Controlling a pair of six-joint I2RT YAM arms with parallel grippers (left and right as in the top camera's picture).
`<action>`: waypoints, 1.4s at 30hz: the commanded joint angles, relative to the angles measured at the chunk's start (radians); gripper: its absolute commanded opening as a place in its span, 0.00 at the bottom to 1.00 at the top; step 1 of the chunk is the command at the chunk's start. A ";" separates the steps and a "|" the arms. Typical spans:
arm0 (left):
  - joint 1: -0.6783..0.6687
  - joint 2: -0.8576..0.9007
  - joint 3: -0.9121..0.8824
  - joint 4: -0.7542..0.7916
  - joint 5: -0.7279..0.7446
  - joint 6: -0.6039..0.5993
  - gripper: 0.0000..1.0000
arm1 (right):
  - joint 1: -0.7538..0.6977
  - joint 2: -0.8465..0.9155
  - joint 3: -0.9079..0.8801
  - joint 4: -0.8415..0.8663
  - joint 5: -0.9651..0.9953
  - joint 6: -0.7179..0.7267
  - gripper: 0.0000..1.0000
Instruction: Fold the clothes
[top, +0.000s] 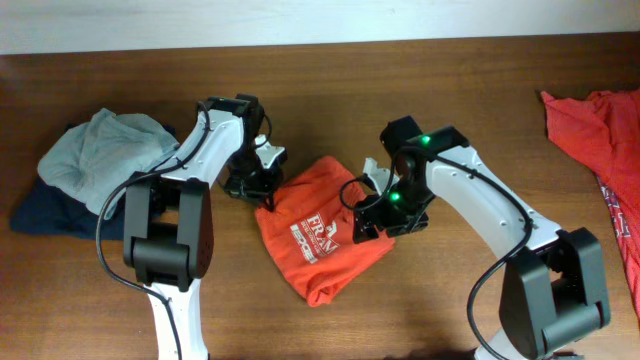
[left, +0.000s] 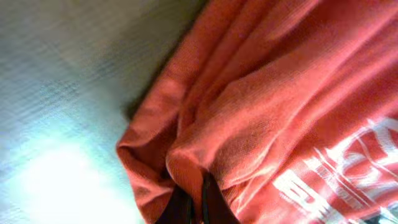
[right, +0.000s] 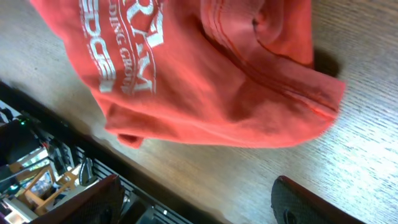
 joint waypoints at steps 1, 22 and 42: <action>-0.021 0.016 0.002 -0.004 0.115 -0.050 0.00 | 0.010 0.006 -0.074 0.000 0.108 0.069 0.81; -0.098 0.016 0.003 0.069 -0.054 -0.103 0.01 | -0.040 0.006 -0.317 0.255 0.213 0.230 0.22; -0.029 -0.014 0.019 0.063 -0.126 -0.031 0.30 | -0.167 0.005 -0.272 0.159 -0.231 0.088 0.73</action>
